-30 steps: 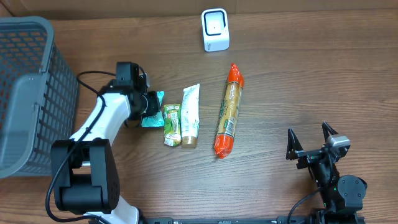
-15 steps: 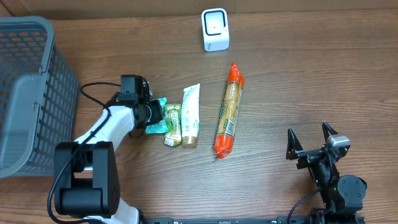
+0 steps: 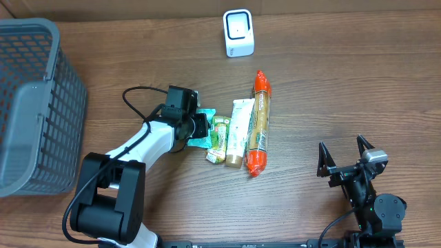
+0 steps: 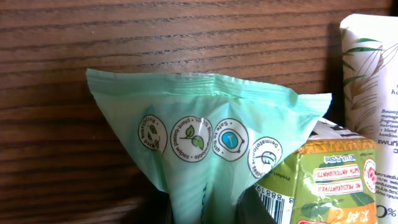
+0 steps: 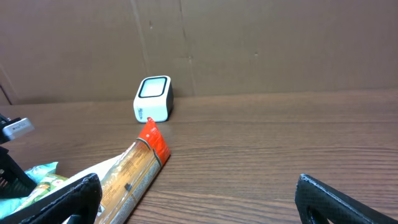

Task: Scan the item barcode
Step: 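Place the teal packet on the table left of the green carton, then withdraw the left gripper back beside the basket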

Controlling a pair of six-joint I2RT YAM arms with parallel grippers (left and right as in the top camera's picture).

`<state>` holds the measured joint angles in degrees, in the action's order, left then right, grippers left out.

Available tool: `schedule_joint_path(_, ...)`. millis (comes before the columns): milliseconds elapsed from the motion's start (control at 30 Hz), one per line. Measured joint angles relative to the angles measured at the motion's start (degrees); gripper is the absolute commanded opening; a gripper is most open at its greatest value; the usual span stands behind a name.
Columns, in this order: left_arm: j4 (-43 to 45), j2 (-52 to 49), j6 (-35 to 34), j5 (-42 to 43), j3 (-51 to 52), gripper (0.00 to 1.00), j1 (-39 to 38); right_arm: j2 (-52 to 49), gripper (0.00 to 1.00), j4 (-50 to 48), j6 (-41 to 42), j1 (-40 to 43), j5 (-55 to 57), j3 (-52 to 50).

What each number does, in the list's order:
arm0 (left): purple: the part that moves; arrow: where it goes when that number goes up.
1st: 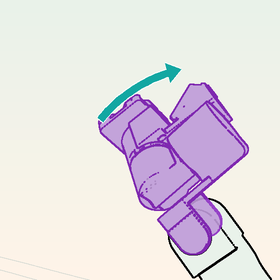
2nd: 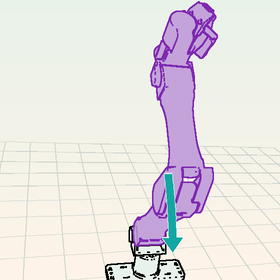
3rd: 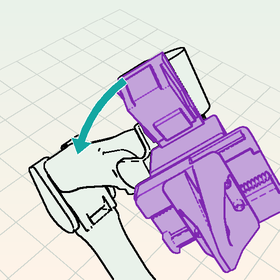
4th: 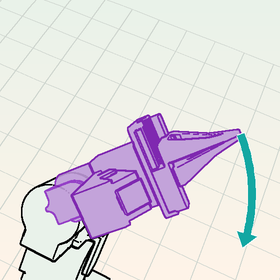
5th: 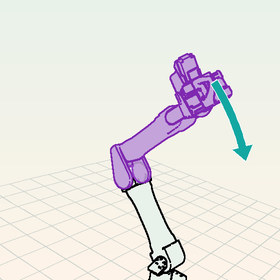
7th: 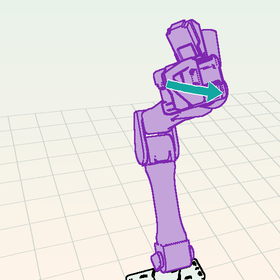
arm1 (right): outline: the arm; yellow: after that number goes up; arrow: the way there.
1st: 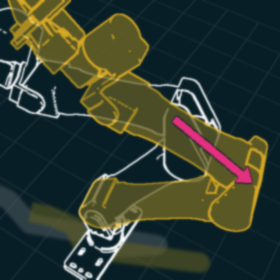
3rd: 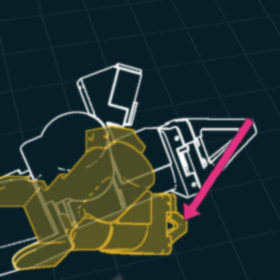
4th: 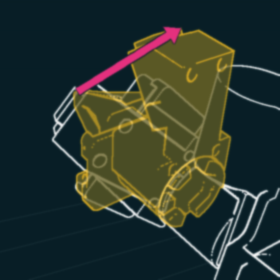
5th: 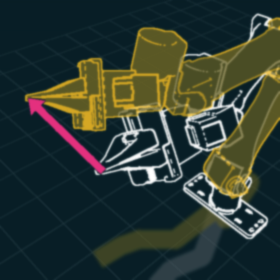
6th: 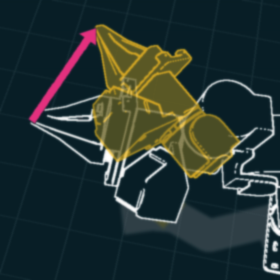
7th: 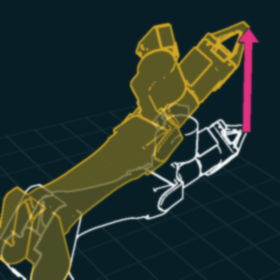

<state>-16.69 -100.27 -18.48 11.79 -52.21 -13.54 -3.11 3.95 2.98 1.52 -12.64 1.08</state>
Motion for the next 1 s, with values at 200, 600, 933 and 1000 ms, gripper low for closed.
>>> schedule_joint_path(200, -5.18, 0.09, -1.44, -0.26, -1.16, 0.52, 1.84, 0.00, 1.00, 0.00, -0.02, 0.00, 0.00, 0.00)
schedule_joint_path(600, -11.13, 1.33, -2.56, -0.24, -3.21, 1.00, 4.35, 0.00, 1.00, 0.00, 0.00, 0.00, -0.02, 0.00)
schedule_joint_path(933, -30.34, 19.78, -0.81, -5.64, -18.43, 1.00, 9.77, 0.00, 1.00, 0.00, 0.00, 0.00, 0.00, 0.00)
schedule_joint_path(1000, -32.72, 24.09, 0.57, -6.62, -20.46, 1.00, 11.13, 0.00, 1.00, 0.00, 0.00, 0.00, 0.00, 0.00)
